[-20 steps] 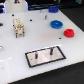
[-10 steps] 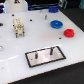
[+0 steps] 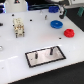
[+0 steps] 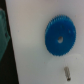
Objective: Insert the blue gear onto the right peg, followed by the red gear
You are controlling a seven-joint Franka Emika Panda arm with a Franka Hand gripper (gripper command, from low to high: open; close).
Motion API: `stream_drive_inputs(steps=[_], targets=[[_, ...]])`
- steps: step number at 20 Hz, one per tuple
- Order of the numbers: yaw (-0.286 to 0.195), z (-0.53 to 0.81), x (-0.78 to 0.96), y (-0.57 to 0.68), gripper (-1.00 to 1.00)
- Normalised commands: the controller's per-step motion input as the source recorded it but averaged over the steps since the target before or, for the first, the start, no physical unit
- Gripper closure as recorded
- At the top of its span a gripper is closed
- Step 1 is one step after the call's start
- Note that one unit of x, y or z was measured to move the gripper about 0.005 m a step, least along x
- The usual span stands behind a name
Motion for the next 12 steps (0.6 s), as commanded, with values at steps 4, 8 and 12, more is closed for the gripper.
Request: stream_drive_inputs(steps=[4,8,12], targets=[[0.0,-0.52,-0.33,-0.21,-1.0],[0.0,-0.21,-0.25,-0.05,-1.0],[0.0,0.05,-0.42,-0.11,-1.0]])
